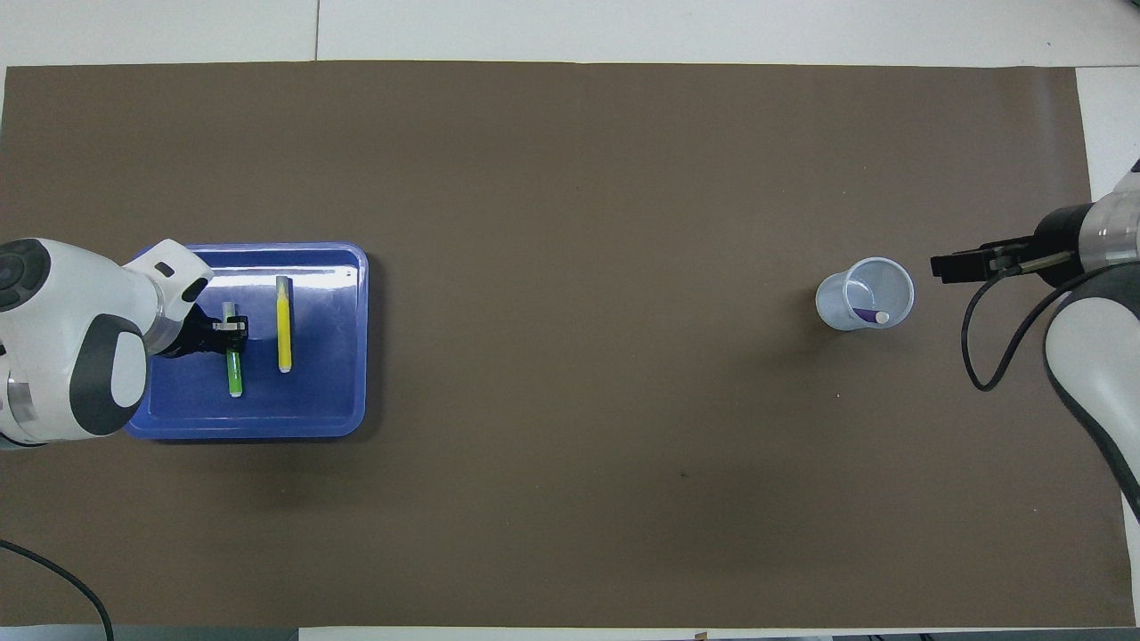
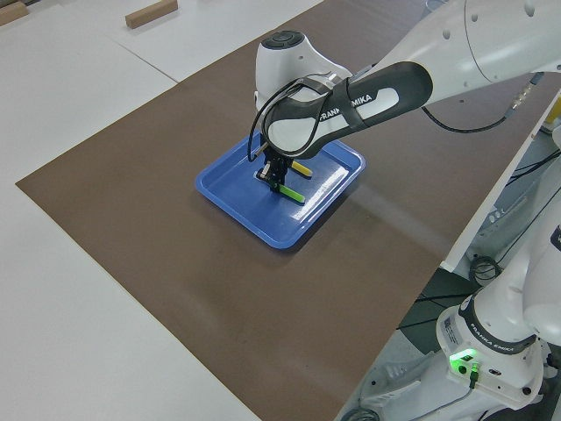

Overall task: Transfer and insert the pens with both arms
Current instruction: 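Lift the green pen toward the right gripper with the left gripper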

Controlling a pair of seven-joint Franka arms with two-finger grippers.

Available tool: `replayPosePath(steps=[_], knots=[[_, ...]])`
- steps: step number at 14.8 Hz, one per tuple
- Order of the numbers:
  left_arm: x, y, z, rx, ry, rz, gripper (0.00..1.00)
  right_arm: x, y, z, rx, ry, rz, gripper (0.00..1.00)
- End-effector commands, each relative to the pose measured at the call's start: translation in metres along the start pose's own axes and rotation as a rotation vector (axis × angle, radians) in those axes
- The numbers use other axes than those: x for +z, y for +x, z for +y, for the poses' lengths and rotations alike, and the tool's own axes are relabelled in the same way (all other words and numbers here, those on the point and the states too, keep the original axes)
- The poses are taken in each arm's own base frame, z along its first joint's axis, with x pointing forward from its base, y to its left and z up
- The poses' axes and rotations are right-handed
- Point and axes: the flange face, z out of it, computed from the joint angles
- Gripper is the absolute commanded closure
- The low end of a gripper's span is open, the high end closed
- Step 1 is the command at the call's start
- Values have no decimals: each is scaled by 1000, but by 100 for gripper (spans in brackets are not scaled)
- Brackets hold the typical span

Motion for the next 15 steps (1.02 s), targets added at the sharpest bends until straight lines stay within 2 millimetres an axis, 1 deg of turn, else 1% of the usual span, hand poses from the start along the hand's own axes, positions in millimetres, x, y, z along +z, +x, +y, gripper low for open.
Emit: replayPosePath(steps=[1,3,5,7,8,9,11,12,15], knots=[[0,-7,-8,4,15,-7,100,-23,3,-15,111,-21,-56,0],[-3,-5,-8,0,15,-8,100,-32,3,-38,124,-30,-86,0],[-6,-2,-8,-6,14,-16,100,-36,2,-56,138,-49,-97,0],[-17,6,-8,-7,15,-31,100,-43,2,-72,143,-64,-108,0],[-25,9,-7,-8,17,-45,100,-48,1,-75,149,-71,-107,0],[-29,9,-7,-10,16,-57,100,-57,1,-76,150,-71,-106,0],[-34,7,-7,-14,14,-73,100,-80,3,-70,165,-69,-114,0],[-40,9,-6,-15,12,-77,100,-91,4,-67,172,-67,-115,0],[-69,17,-5,-34,3,-122,100,-117,1,-62,185,-54,-125,0]])
